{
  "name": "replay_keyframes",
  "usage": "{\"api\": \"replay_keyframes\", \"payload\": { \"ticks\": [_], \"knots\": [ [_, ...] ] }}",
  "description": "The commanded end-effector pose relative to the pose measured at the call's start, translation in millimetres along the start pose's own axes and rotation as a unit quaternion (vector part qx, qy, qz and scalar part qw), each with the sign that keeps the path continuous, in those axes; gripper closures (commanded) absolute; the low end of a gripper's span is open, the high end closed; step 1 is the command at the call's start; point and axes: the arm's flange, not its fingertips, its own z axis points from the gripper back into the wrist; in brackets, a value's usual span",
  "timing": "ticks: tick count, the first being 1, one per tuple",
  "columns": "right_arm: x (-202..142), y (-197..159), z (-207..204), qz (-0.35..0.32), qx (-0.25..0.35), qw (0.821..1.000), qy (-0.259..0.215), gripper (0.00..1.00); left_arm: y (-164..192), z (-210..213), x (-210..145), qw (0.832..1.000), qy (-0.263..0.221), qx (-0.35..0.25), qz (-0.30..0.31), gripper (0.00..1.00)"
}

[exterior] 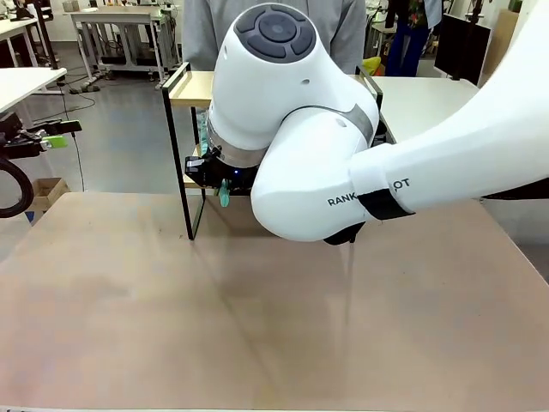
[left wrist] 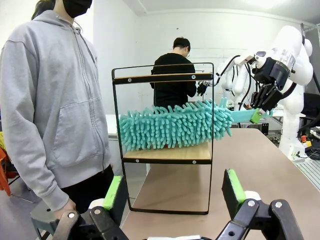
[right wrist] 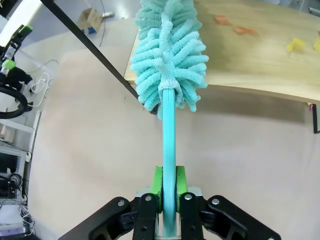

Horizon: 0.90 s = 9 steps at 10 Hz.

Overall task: Clean the shelf.
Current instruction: Clean the specific section of the Shelf indicated by the human with the Duster.

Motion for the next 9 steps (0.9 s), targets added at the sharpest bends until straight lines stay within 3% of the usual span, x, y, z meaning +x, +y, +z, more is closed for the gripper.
{"api": "replay_keyframes", "payload": {
  "ticks": [1, 4, 5, 6, 9],
  "knots": [
    [10, 29, -42, -0.015, -0.005, 1.000, -0.004, 0.87, -2, -1, 3, 1.000, 0.002, -0.003, -0.003, 0.00],
    [13, 28, -69, -0.023, -0.003, 1.000, 0.014, 0.87, -2, -1, 3, 1.000, 0.002, -0.003, -0.003, 0.00],
    [14, 31, -67, -0.019, 0.003, 1.000, -0.002, 0.87, -2, -1, 3, 1.000, 0.002, -0.003, -0.003, 0.00],
    [0, -11, -18, -0.009, 0.001, 1.000, 0.017, 0.87, -2, -1, 3, 1.000, 0.002, -0.003, -0.003, 0.00],
    [0, -11, -18, -0.009, 0.001, 1.000, 0.017, 0.87, -2, -1, 3, 1.000, 0.002, -0.003, -0.003, 0.00]
  ]
}}
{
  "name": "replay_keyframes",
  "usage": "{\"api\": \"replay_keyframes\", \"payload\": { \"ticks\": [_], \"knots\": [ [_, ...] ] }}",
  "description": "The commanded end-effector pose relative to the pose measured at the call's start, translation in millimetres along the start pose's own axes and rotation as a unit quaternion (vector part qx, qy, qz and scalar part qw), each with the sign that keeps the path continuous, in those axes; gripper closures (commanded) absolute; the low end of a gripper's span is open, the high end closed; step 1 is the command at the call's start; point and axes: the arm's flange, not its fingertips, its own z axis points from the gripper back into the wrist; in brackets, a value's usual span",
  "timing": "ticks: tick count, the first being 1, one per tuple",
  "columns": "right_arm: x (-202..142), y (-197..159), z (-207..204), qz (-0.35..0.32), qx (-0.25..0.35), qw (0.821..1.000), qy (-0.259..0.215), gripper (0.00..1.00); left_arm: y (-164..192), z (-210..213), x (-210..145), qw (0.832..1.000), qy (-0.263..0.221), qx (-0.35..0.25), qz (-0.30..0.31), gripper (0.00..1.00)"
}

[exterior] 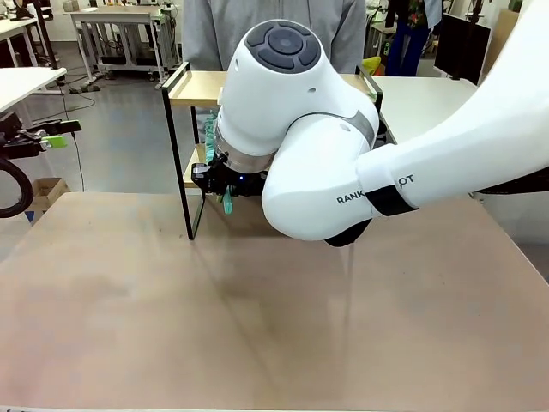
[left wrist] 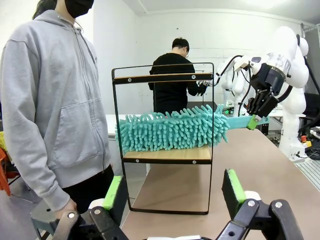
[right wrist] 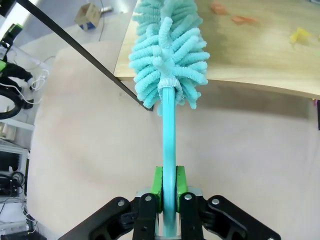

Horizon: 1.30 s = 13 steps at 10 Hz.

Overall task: Clean the shelf.
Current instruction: Clean the specific section of the Shelf indicated by the human with the Duster.

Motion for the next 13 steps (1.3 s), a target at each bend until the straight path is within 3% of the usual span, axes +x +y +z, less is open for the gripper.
{"api": "replay_keyframes", "payload": {
  "ticks": [1, 8, 13],
  "knots": [
    [1, 0, 0, -0.001, 0.001, 1.000, 0.000, 0.87, -2, -1, 3, 1.000, 0.002, -0.003, -0.003, 0.00],
    [17, -52, 22, -0.033, -0.038, 0.999, -0.004, 0.87, -2, -1, 3, 1.000, 0.002, -0.003, -0.003, 0.00],
    [23, -119, 53, -0.050, -0.077, 0.996, 0.005, 0.87, -2, -1, 3, 1.000, 0.002, -0.003, -0.003, 0.00]
  ]
}}
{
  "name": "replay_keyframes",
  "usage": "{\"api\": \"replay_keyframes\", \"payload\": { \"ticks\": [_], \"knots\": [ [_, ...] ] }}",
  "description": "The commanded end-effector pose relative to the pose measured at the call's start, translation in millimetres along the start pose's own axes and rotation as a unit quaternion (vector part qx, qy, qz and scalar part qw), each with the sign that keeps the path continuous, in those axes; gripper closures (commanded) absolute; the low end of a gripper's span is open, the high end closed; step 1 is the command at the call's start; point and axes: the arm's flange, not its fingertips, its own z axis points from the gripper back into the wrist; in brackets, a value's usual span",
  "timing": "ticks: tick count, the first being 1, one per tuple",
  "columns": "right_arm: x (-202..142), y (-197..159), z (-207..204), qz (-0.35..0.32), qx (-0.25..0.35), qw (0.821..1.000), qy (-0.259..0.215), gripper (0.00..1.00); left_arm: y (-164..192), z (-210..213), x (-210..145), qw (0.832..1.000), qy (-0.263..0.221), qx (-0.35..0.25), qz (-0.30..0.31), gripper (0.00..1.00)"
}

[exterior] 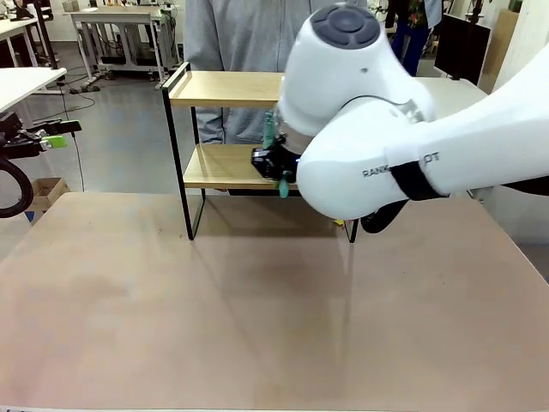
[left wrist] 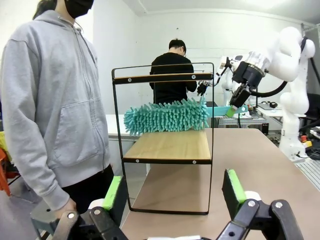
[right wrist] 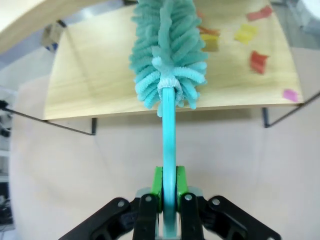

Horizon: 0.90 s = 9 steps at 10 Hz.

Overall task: Clean the shelf.
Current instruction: Clean the specific section of the Shelf indicated by the human with the Duster.

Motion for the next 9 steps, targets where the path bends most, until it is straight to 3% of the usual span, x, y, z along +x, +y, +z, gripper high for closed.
{"api": "replay_keyframes", "payload": {
  "ticks": [1, 6, 9],
  "knots": [
    [-9, -43, 32, 0.008, -0.013, 1.000, 0.017, 0.87, -2, -1, 3, 1.000, 0.002, -0.003, -0.003, 0.00],
    [-14, -108, 48, -0.017, -0.065, 0.998, 0.019, 0.87, -2, -1, 3, 1.000, 0.002, -0.003, -0.003, 0.00],
    [-26, -111, 66, -0.026, -0.093, 0.995, -0.024, 0.87, -2, -1, 3, 1.000, 0.002, -0.003, -0.003, 0.00]
  ]
}}
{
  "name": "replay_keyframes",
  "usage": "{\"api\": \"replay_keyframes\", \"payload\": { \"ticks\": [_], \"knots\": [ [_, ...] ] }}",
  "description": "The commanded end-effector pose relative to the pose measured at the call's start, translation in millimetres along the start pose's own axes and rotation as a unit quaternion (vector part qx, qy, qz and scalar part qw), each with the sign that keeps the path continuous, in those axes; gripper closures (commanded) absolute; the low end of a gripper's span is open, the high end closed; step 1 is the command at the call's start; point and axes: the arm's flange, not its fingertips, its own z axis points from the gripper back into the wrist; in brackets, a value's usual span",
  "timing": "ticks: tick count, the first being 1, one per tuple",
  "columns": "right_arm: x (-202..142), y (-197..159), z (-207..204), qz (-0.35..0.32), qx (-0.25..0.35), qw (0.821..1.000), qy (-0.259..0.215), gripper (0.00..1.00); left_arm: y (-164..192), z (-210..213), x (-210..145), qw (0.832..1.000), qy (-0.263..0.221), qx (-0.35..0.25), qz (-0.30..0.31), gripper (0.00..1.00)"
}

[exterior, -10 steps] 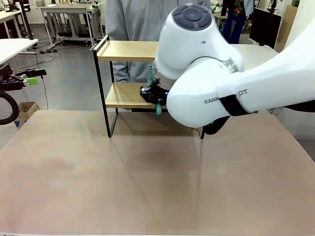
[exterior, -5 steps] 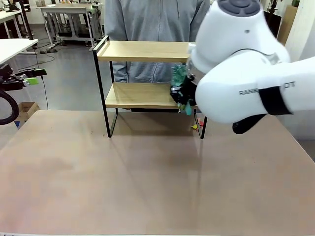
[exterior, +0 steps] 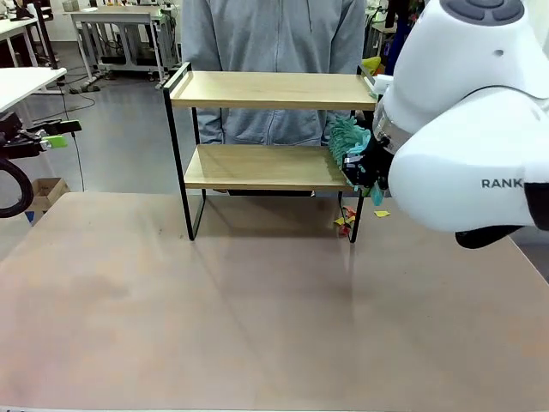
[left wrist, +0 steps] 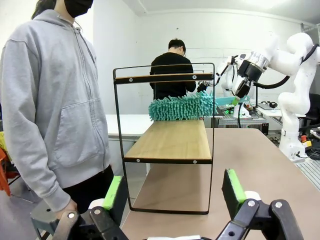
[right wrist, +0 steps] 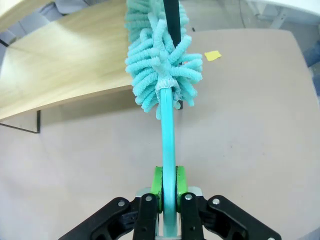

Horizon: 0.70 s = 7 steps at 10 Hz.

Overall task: Clean the shelf.
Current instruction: Clean the specific section of the Shelf indicated by the human with the Duster.

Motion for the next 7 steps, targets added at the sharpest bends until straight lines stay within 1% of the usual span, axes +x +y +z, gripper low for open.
{"api": "replay_keyframes", "payload": {
  "ticks": [1, 3, 4, 6, 7],
  "knots": [
    [-14, 5, 13, 0.002, -0.014, 0.999, -0.034, 0.87, -2, -1, 3, 1.000, 0.002, -0.003, -0.003, 0.00],
    [-22, 15, 21, 0.011, -0.014, 0.998, -0.054, 0.87, -2, -1, 3, 1.000, 0.002, -0.003, -0.003, 0.00],
    [-12, 10, 14, 0.016, 0.000, 1.000, -0.021, 0.87, -2, -1, 3, 1.000, 0.002, -0.003, -0.003, 0.00],
    [-12, 10, 14, 0.016, 0.000, 1.000, -0.021, 0.87, -2, -1, 3, 1.000, 0.002, -0.003, -0.003, 0.00],
    [-19, 15, 19, 0.023, -0.003, 0.999, -0.029, 0.87, -2, -1, 3, 1.000, 0.002, -0.003, -0.003, 0.00]
  ]
}}
